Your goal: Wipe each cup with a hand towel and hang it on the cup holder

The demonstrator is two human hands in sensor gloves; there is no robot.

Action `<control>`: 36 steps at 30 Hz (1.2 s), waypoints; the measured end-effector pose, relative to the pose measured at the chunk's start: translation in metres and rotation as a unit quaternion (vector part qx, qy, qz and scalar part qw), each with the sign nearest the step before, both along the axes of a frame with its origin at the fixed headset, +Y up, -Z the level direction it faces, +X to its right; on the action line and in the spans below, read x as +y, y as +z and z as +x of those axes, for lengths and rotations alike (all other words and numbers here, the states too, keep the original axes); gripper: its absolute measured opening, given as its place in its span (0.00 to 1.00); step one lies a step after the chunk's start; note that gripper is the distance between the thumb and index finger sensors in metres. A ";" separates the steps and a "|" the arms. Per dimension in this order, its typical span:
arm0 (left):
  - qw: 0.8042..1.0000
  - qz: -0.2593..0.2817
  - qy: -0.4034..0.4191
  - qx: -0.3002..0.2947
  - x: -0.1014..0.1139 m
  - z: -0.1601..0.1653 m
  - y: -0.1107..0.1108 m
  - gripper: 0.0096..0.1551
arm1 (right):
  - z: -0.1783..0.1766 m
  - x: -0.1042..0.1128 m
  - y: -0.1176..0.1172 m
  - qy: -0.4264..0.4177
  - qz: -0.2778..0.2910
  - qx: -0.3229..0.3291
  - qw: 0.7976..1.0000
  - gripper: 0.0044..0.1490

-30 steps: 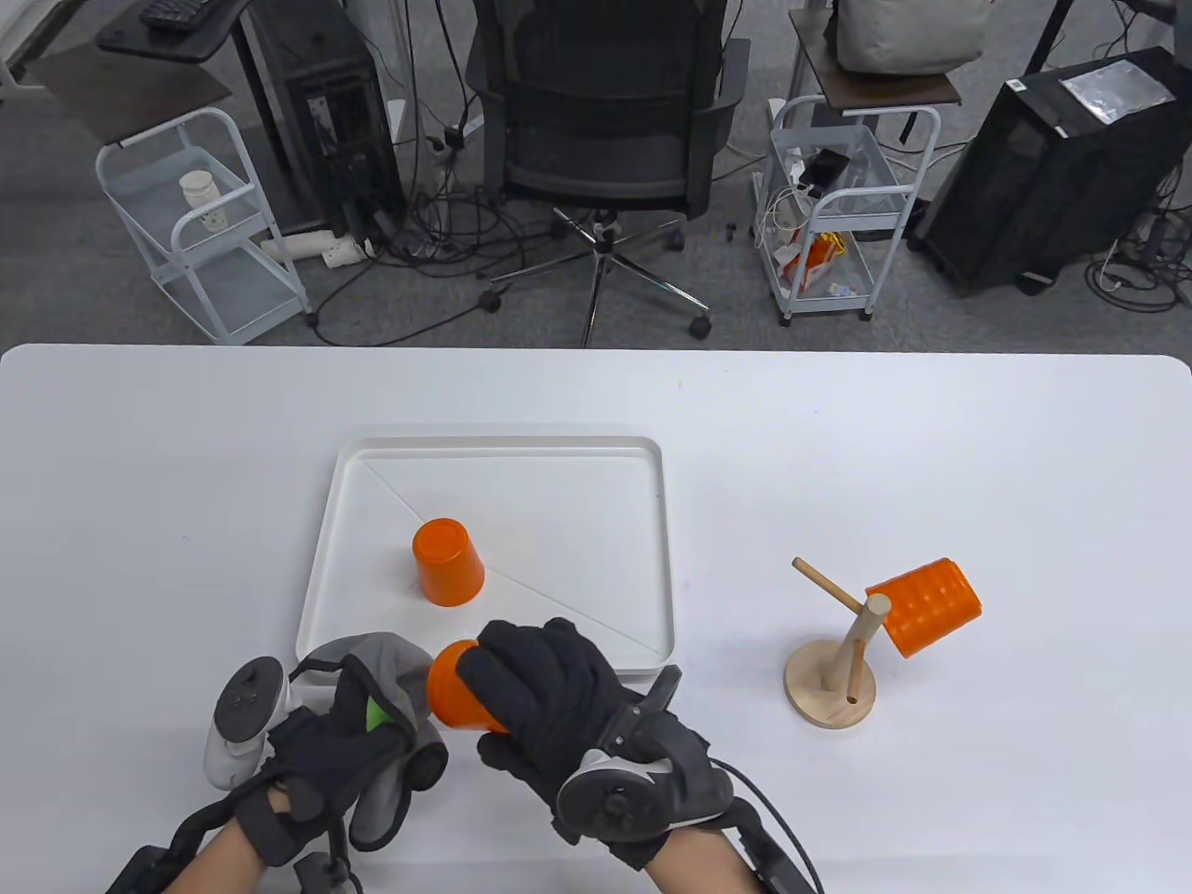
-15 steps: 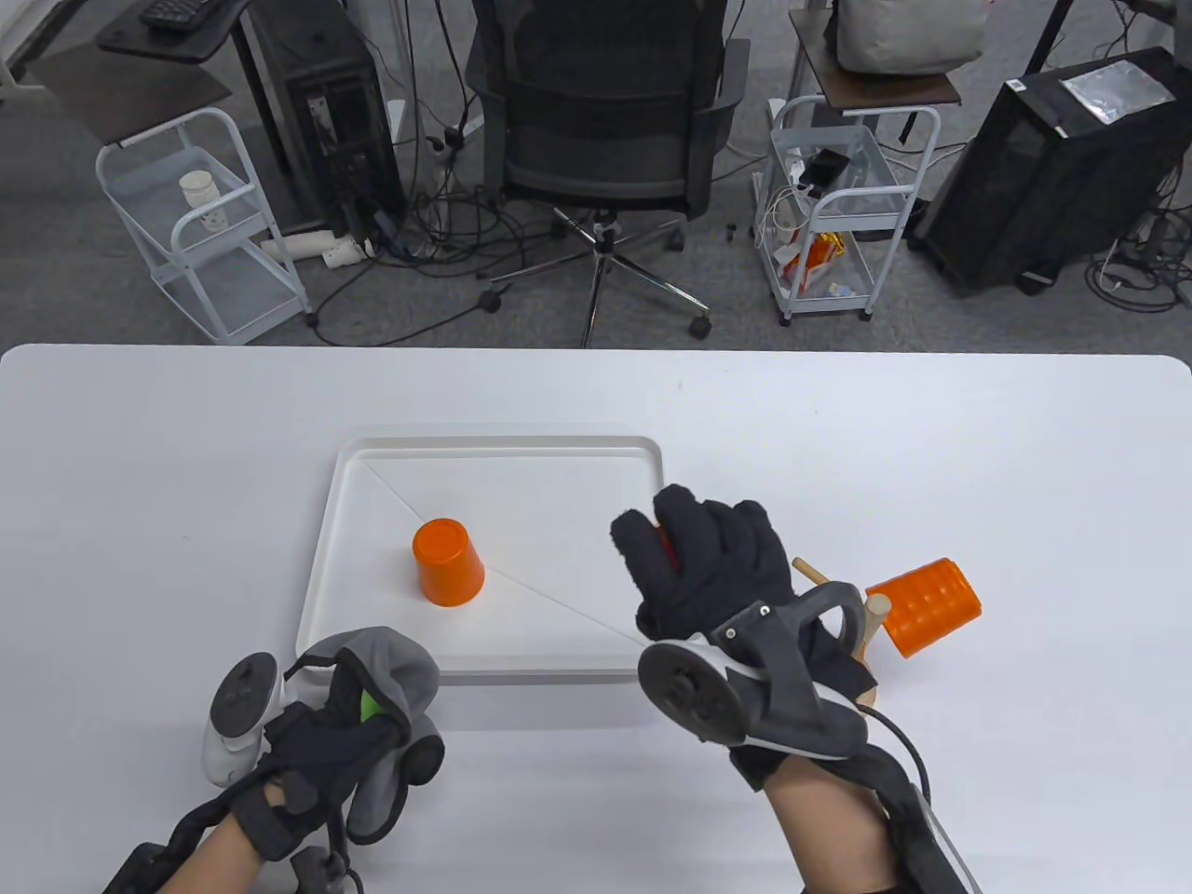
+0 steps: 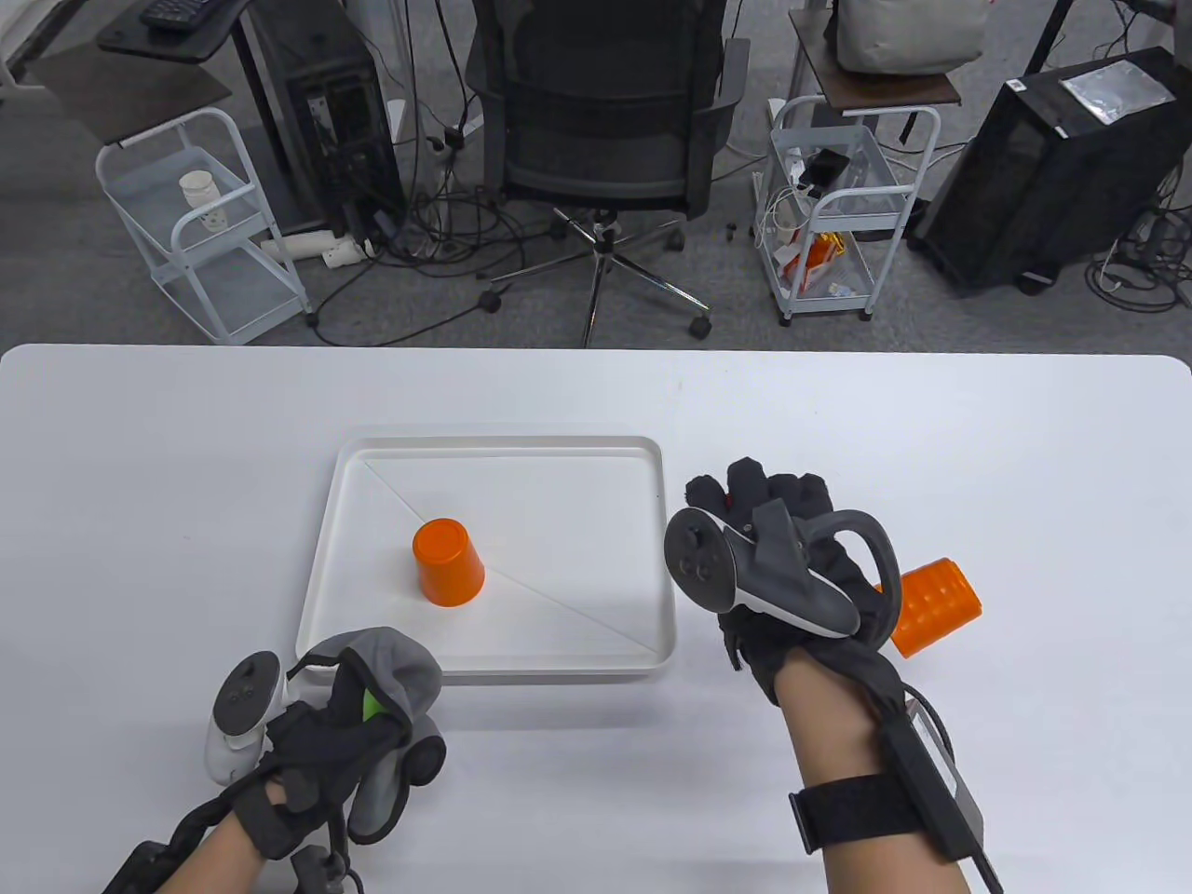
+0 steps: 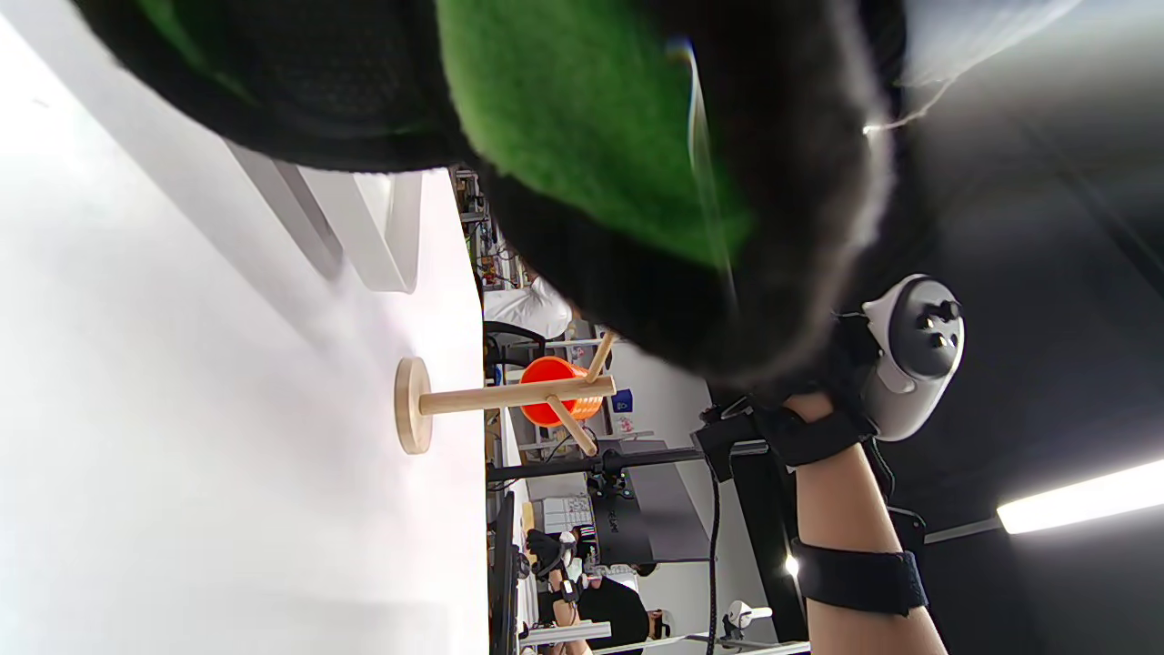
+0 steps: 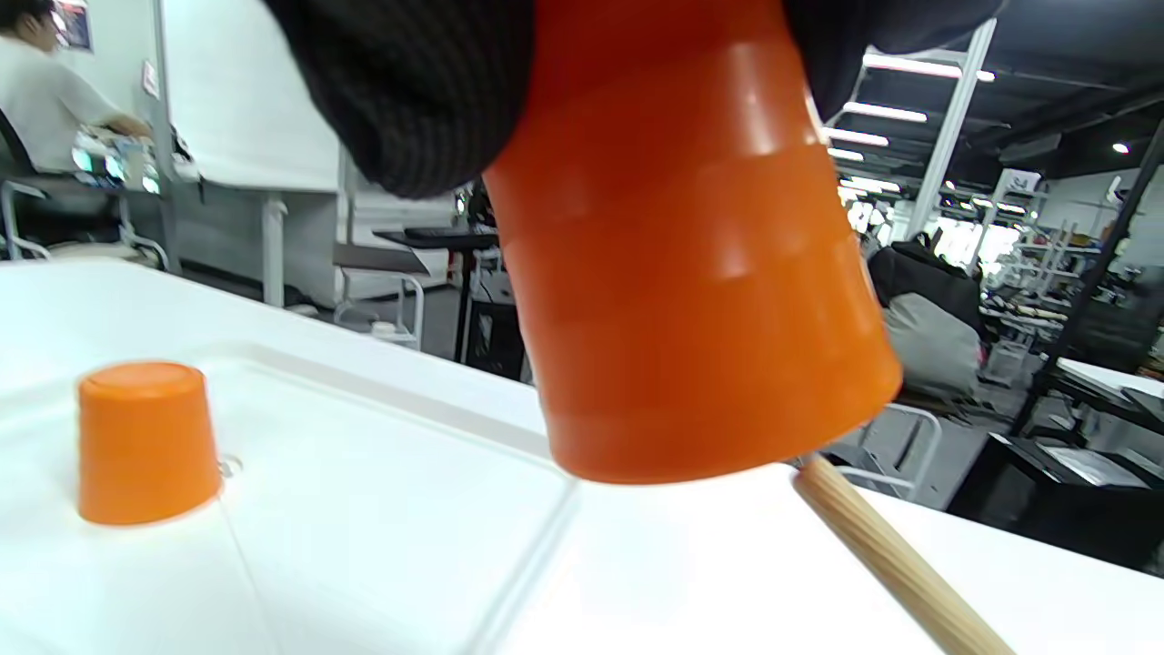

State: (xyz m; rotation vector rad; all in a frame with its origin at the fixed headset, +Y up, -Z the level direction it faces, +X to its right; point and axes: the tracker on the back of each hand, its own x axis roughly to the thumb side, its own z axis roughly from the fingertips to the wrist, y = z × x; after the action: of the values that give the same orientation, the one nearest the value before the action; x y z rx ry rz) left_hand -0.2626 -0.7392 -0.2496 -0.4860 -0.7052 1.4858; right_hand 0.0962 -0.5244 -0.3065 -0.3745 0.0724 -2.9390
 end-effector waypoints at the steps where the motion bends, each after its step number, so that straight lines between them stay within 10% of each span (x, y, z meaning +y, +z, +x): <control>1: 1.000 0.000 0.000 0.000 0.000 0.000 0.000 0.52 | 0.001 -0.002 -0.002 0.003 -0.004 -0.005 1.000 0.43; 36: 1.000 0.005 0.012 -0.008 0.000 0.001 0.000 0.51 | 0.014 -0.058 -0.039 0.083 -0.123 -0.106 0.983 0.45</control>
State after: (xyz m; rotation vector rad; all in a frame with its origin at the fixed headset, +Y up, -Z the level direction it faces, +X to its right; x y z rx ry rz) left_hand -0.2617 -0.7394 -0.2494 -0.4828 -0.7333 1.5016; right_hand 0.1106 -0.5829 -0.3453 -0.0903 -0.3374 -2.8061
